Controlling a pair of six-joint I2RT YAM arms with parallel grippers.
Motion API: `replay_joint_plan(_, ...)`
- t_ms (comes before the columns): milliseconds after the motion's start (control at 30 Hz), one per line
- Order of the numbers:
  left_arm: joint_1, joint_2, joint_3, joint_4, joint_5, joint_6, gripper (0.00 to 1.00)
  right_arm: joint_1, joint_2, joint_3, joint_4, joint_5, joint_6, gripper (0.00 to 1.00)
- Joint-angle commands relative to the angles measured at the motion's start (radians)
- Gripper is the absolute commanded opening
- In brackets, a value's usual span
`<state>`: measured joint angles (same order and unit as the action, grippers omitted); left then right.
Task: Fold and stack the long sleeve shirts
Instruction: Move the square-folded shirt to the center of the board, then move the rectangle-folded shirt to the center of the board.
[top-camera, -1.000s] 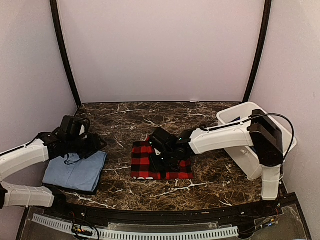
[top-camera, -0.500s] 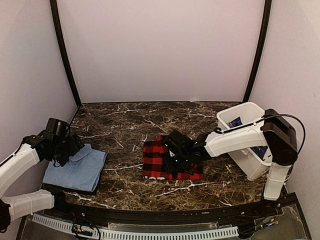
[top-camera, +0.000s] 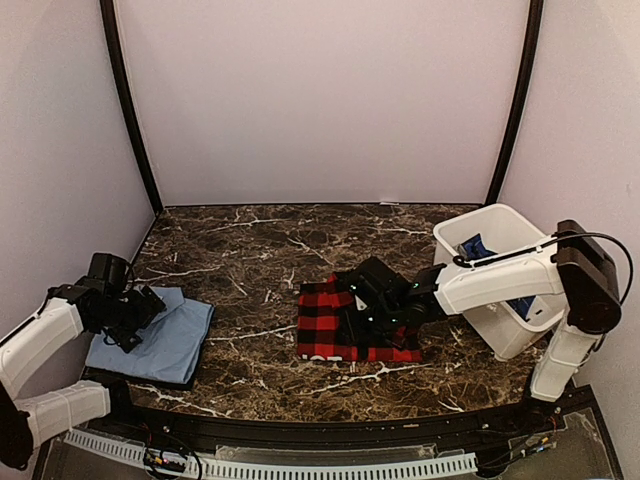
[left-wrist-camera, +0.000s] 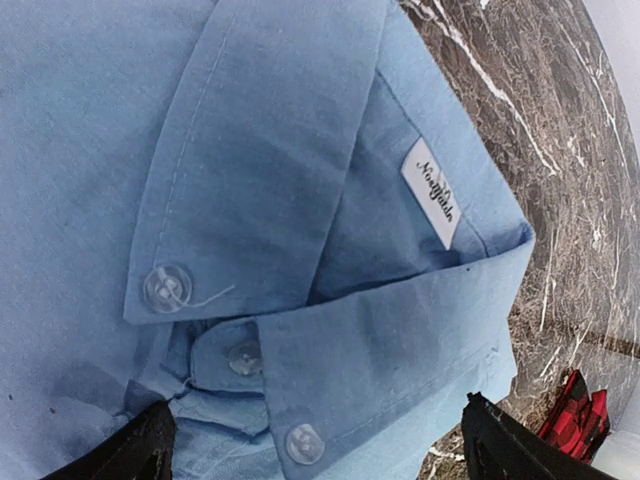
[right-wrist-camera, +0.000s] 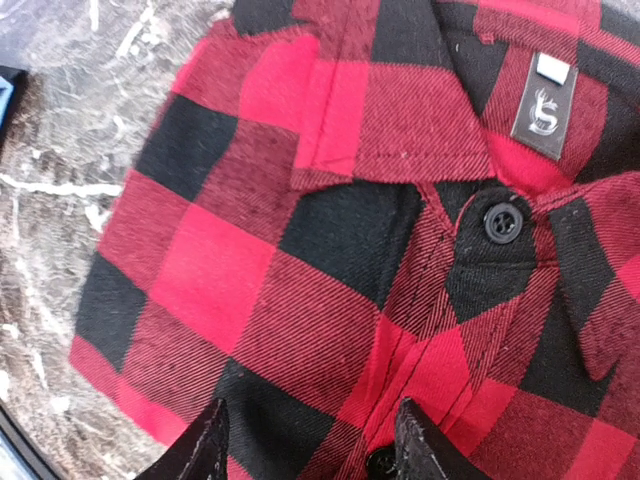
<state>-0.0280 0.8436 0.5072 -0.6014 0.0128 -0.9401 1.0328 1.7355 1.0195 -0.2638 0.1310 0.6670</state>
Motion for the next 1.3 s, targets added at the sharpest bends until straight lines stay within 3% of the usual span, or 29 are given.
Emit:
replay_joint_plan(0,0.007,0.022,-0.065,0.071,0.037,-0.045,0.99,0.004,-0.057,0.028,-0.008,-0.001,-0.02,0.54)
replay_joint_plan(267,0.007,0.137,-0.15,0.318,0.176,-0.036,0.99,0.01,-0.098,0.097,-0.033,0.016,-0.039,0.54)
replay_joint_plan(500,-0.017,0.285,-0.135,0.482,0.237,-0.024,0.99,0.008,-0.105,0.126,-0.055,0.041,-0.053,0.54)
replay_joint_plan(867,-0.206,0.584,0.049,0.653,0.198,-0.119,0.99,-0.006,-0.122,0.131,-0.086,0.054,-0.057,0.55)
replay_joint_plan(1267,-0.394,0.729,0.209,0.749,0.125,-0.329,0.99,-0.019,-0.171,0.09,-0.104,0.058,-0.049,0.55)
